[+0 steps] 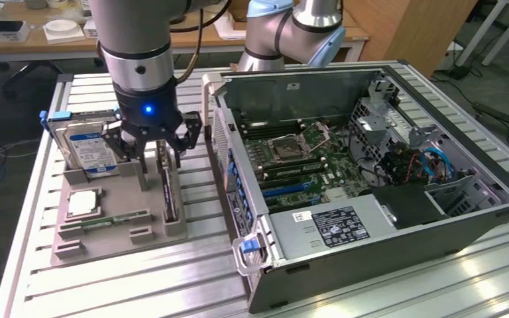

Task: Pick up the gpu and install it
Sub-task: 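Pick up the gpu and move the gpu toward the slot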

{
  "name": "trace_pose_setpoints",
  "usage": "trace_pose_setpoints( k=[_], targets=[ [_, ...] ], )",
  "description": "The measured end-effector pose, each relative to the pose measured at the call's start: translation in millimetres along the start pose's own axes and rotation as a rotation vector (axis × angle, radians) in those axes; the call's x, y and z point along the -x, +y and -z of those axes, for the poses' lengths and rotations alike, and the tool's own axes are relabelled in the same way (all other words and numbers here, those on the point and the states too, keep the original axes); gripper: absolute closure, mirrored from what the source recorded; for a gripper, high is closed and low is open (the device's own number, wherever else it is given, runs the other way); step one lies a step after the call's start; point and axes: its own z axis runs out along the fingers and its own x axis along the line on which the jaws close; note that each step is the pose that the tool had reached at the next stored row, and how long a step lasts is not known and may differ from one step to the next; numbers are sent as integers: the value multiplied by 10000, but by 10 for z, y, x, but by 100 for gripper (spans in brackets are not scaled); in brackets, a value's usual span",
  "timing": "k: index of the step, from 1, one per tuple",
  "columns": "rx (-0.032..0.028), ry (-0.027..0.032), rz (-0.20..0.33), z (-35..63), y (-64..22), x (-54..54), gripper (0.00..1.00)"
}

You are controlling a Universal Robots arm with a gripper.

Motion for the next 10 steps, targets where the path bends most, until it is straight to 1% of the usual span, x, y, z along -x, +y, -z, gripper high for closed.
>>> trace_pose_setpoints(
  k=[7,10],
  targets=[
    [1,0,-1,-71,-48,-2,41],
    [1,0,-3,-111,-56,-4,41]
  ],
)
